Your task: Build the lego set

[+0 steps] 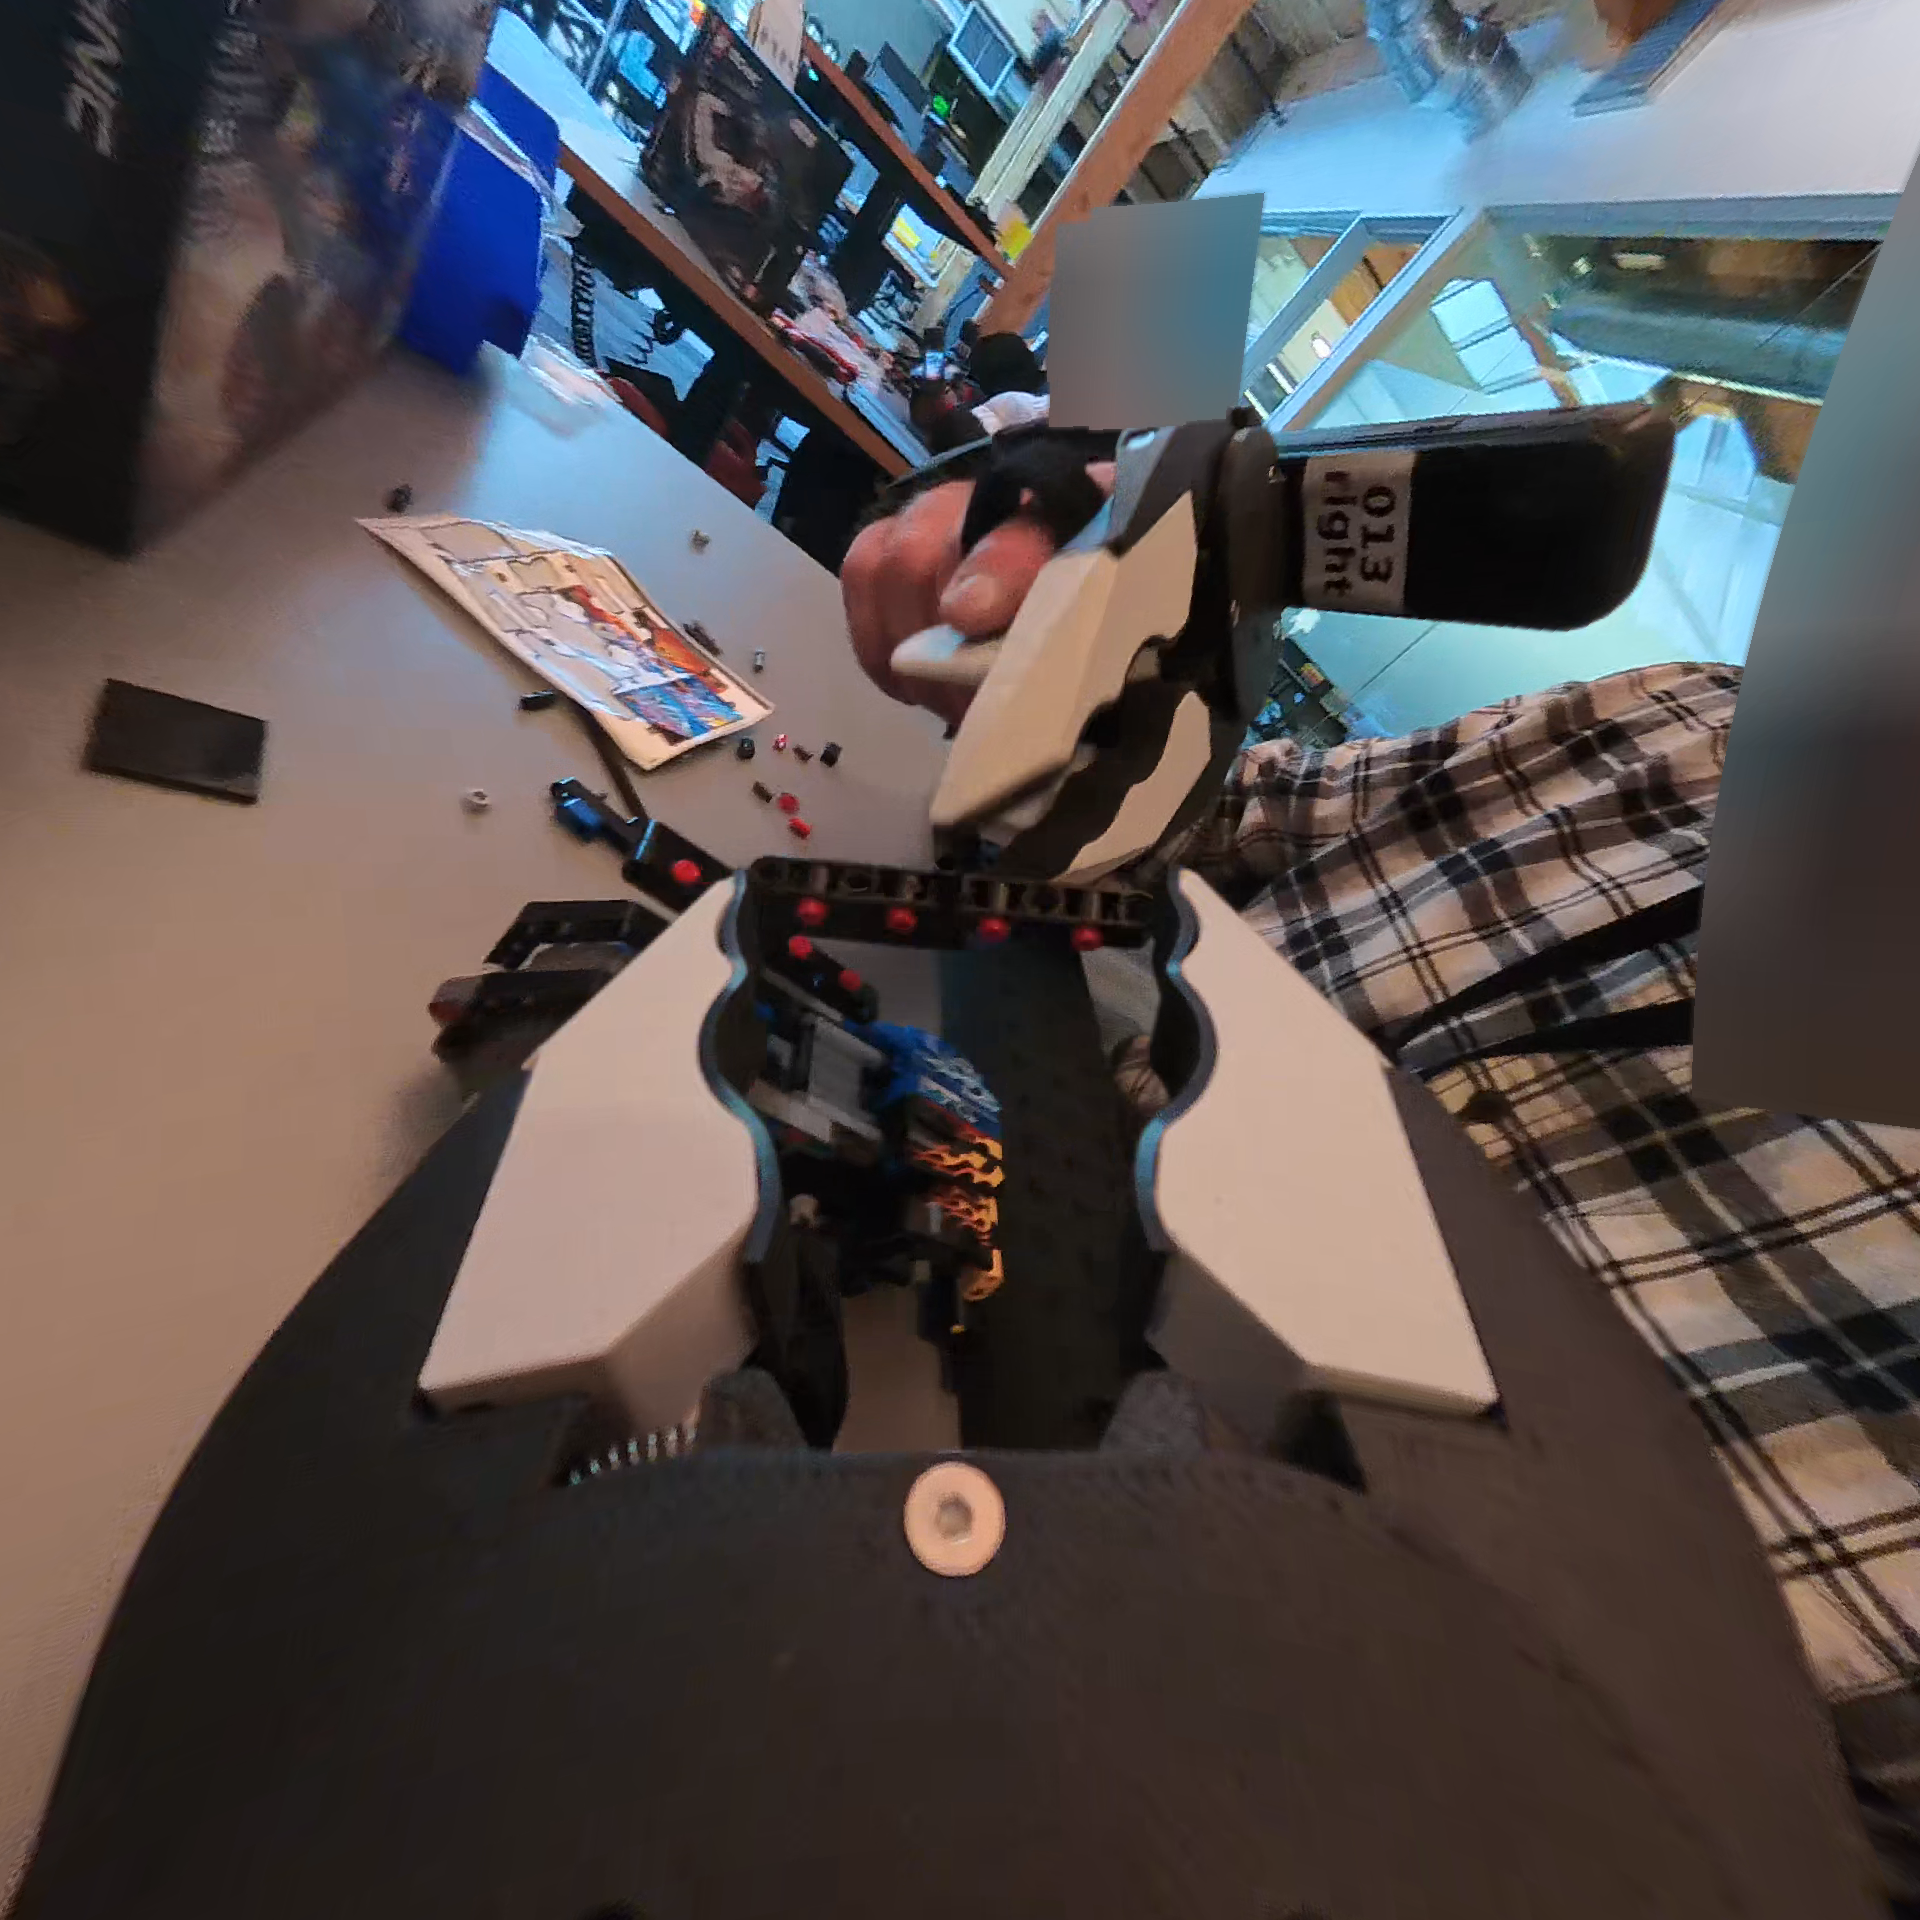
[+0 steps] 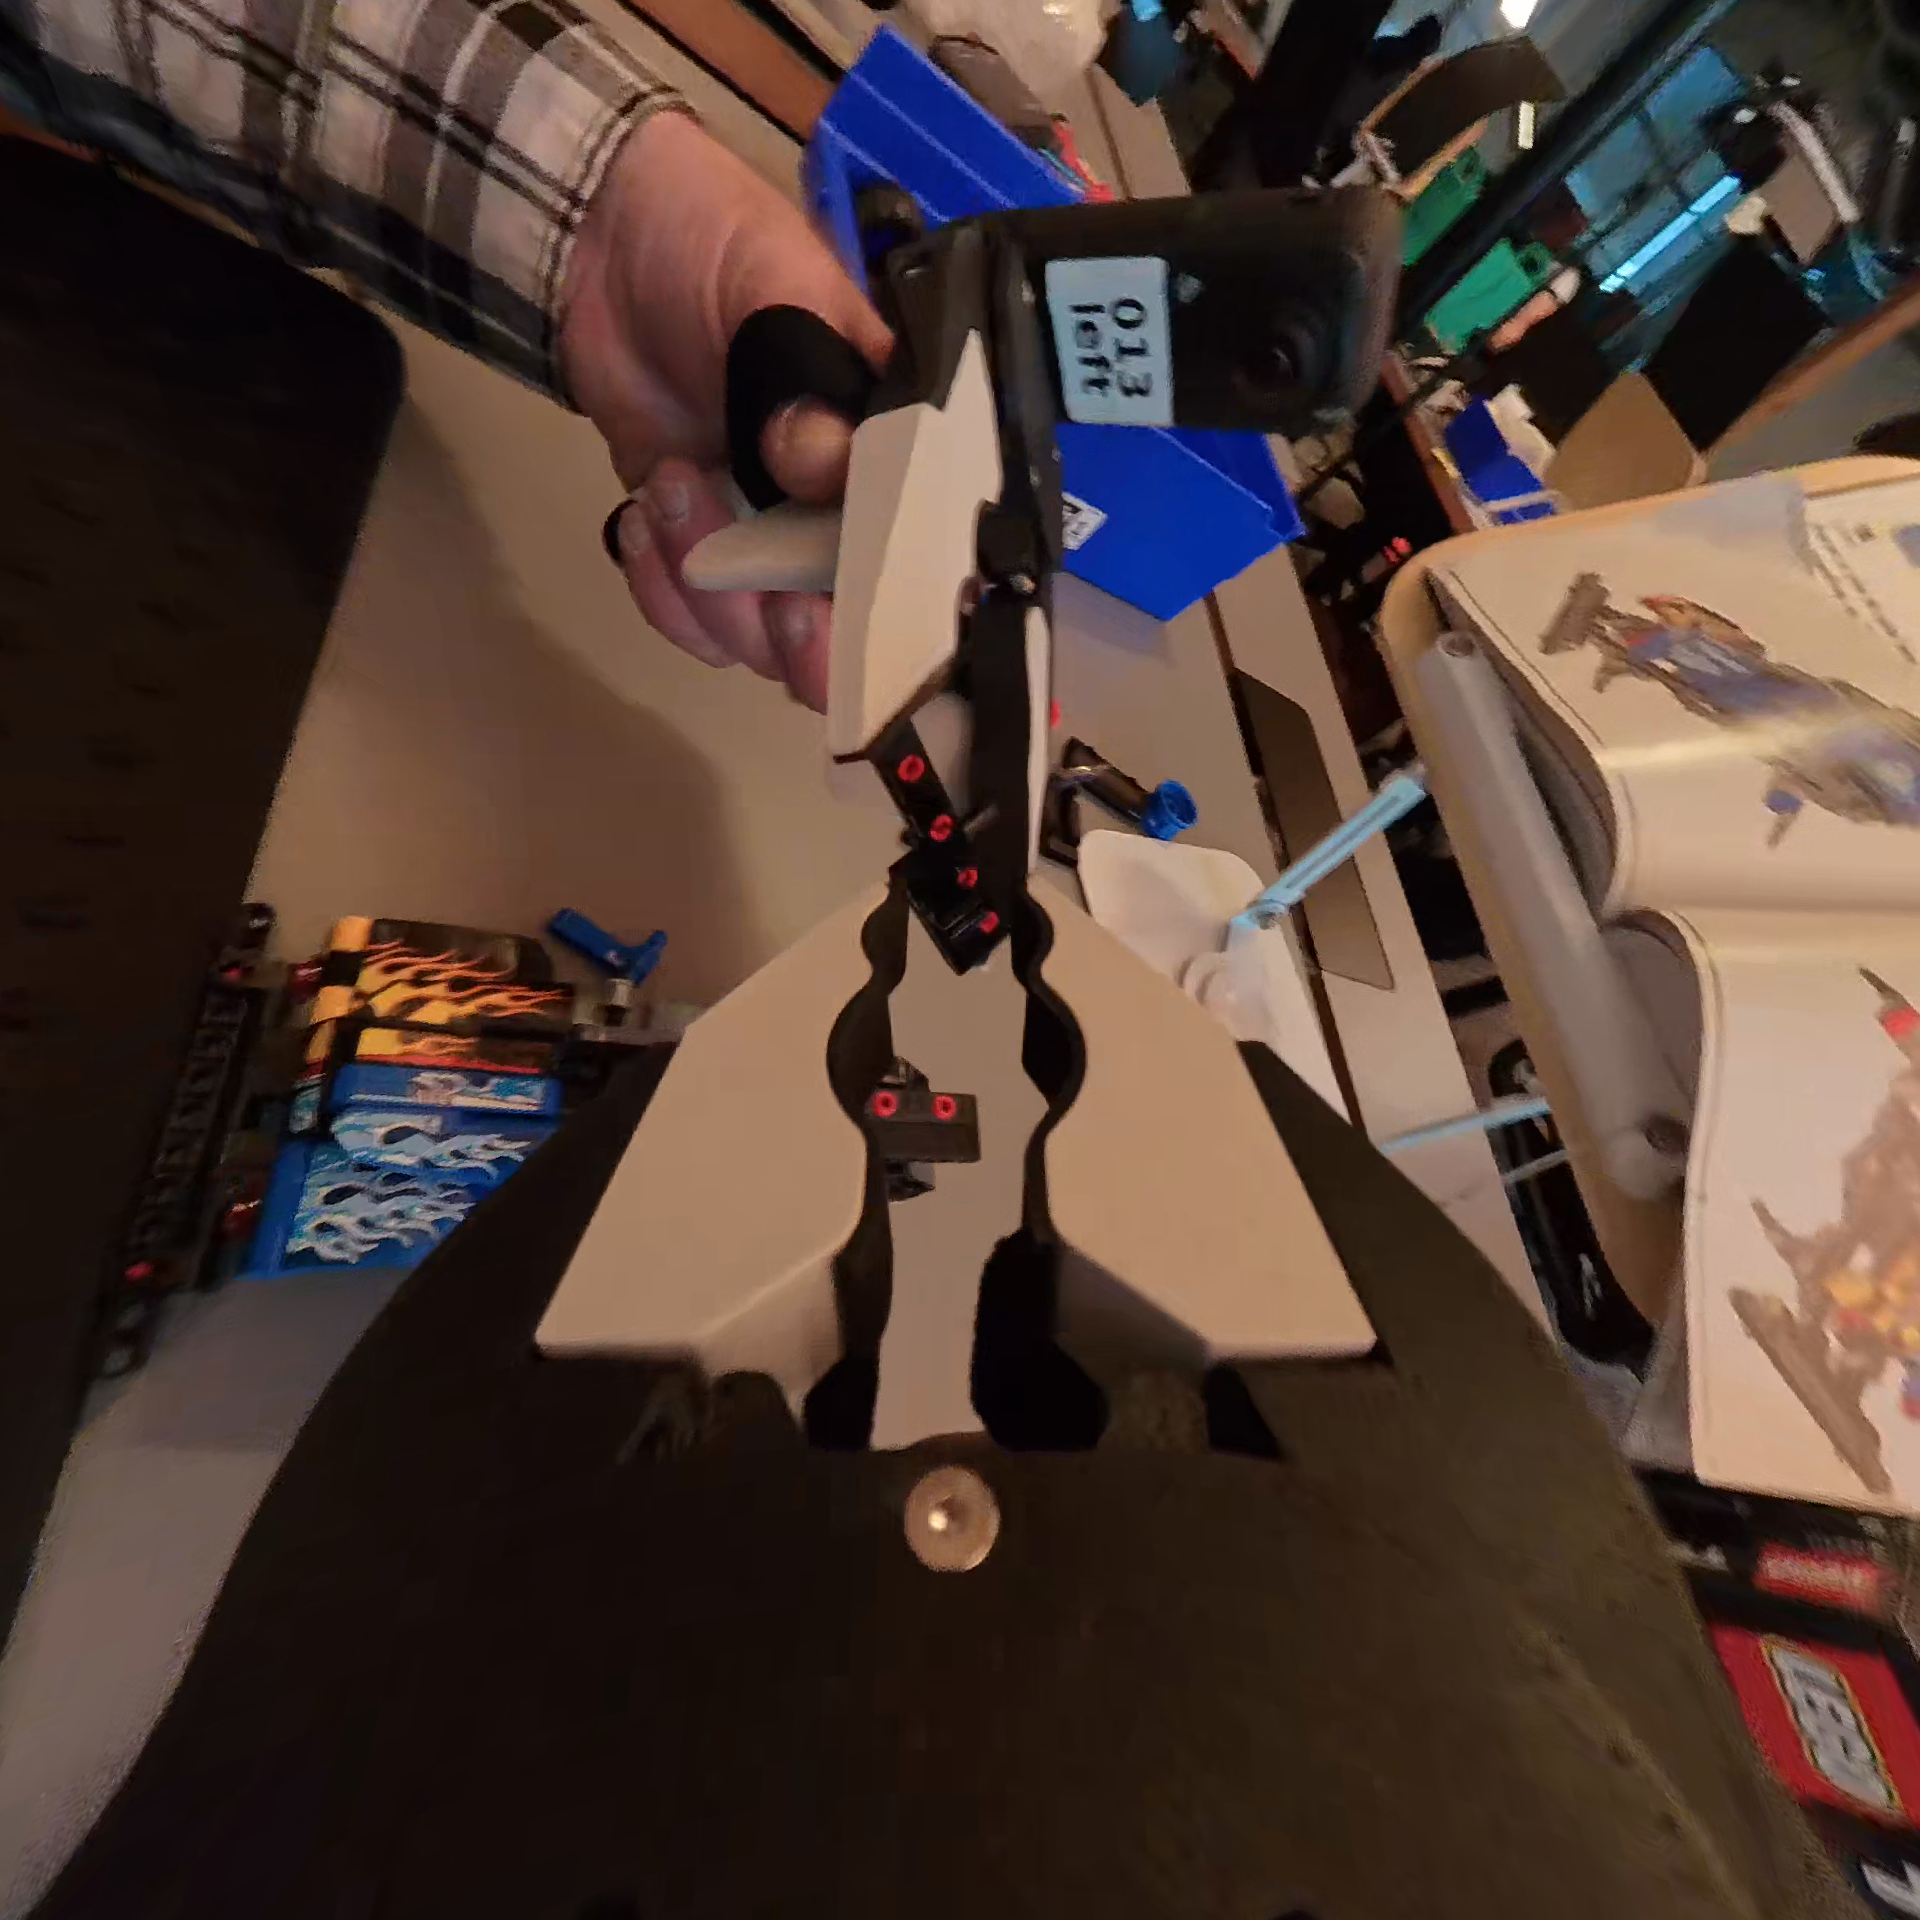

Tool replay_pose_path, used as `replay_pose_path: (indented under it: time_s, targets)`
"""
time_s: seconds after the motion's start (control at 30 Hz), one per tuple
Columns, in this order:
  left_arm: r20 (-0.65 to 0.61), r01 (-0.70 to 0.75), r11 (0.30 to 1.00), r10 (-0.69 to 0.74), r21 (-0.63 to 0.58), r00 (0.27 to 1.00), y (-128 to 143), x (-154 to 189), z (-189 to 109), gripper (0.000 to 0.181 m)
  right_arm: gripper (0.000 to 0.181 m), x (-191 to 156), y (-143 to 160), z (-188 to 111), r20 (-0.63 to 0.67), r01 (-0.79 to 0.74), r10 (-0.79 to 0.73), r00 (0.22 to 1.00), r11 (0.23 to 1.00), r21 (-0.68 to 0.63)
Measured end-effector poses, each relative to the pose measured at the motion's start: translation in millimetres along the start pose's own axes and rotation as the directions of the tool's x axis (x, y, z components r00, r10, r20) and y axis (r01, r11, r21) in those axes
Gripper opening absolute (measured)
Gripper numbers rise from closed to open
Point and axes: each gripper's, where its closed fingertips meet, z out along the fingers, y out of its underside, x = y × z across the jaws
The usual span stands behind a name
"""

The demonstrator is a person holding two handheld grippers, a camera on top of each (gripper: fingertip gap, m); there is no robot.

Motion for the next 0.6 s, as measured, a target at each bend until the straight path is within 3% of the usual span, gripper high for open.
replay_pose_path:
  time_s: [0.07, 0.2, 0.37, 0.47, 0.53, 0.6]
  targets:
    - [-0.024, 0.012, 1.000, -0.012, 0.012, 1.000, -2, 4, 0, 0.074, 0.008, -9, -3, 0, 0.054, 0.015, -0.015, 0.998, 1.000, 0.007]
    - [-0.060, 0.038, 0.999, -0.037, 0.011, 0.997, -4, 6, 3, 0.074, 0.006, -11, -5, -3, 0.094, -0.023, 0.023, 0.995, 1.000, 0.005]
    - [-0.060, 0.020, 0.999, -0.017, 0.042, 0.998, -13, 7, 4, 0.074, 0.006, 0, -7, -10, 0.151, -0.246, 0.232, 0.961, 0.966, 0.082]
    - [0.006, -0.053, 0.996, 0.052, 0.071, 0.999, -17, 2, 0, 0.077, 0.006, 6, -6, -17, 0.257, -0.437, 0.400, 0.880, 0.893, 0.107]
    - [0.163, -0.206, 0.977, 0.195, 0.052, 0.967, -17, -13, -4, 0.074, 0.006, 11, -4, -20, 0.319, -0.557, 0.503, 0.803, 0.824, 0.105]
    - [0.243, -0.336, 0.942, 0.327, -0.005, 0.913, -13, -16, -4, 0.068, 0.006, 15, -5, -23, 0.406, -0.685, 0.599, 0.690, 0.722, 0.099]
